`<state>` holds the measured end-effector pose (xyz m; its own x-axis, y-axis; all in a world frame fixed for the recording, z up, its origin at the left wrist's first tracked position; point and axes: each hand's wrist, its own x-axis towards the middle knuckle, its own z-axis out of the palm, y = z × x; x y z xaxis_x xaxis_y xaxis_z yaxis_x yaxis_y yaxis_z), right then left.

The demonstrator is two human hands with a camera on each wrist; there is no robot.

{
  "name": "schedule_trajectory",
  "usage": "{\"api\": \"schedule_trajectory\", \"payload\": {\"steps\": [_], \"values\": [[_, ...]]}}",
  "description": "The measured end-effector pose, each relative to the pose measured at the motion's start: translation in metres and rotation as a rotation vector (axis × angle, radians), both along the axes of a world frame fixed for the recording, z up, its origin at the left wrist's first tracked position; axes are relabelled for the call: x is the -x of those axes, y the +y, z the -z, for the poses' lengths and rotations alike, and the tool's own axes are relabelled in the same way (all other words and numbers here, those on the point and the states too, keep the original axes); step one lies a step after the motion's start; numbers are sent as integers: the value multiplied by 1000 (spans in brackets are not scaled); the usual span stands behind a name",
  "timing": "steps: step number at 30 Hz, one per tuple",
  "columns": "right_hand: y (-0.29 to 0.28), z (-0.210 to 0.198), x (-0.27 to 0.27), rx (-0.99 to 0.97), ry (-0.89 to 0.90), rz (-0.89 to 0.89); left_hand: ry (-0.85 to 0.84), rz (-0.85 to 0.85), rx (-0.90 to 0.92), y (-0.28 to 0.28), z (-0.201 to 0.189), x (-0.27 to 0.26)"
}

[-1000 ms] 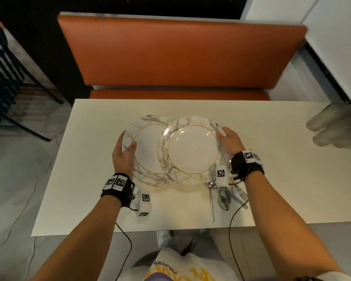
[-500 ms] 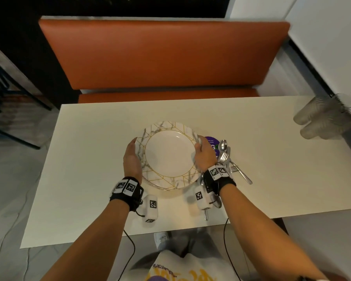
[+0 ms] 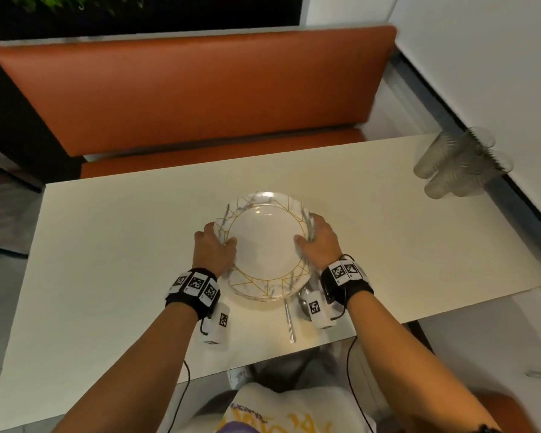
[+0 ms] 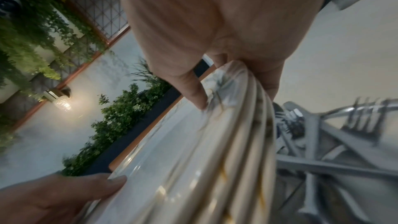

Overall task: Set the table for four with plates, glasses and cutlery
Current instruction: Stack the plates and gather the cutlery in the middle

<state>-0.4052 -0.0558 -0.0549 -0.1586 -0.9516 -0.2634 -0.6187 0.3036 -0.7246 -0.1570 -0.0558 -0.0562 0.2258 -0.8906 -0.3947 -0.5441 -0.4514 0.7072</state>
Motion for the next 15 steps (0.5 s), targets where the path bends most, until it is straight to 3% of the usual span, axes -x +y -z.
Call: {"api": "schedule_trajectory", "payload": {"steps": [4, 5, 7, 15], "values": [[4, 12, 47, -36, -4, 72, -69, 110, -87, -17, 5, 46], [0, 15, 92, -56, 2, 132, -74, 147, -99, -34, 12, 93], [2, 20, 101, -57, -1, 148, -74, 162, -137, -38, 13, 103], [-3, 50, 265, -193, 32, 324, -184, 374, -240, -76, 45, 280]]}}
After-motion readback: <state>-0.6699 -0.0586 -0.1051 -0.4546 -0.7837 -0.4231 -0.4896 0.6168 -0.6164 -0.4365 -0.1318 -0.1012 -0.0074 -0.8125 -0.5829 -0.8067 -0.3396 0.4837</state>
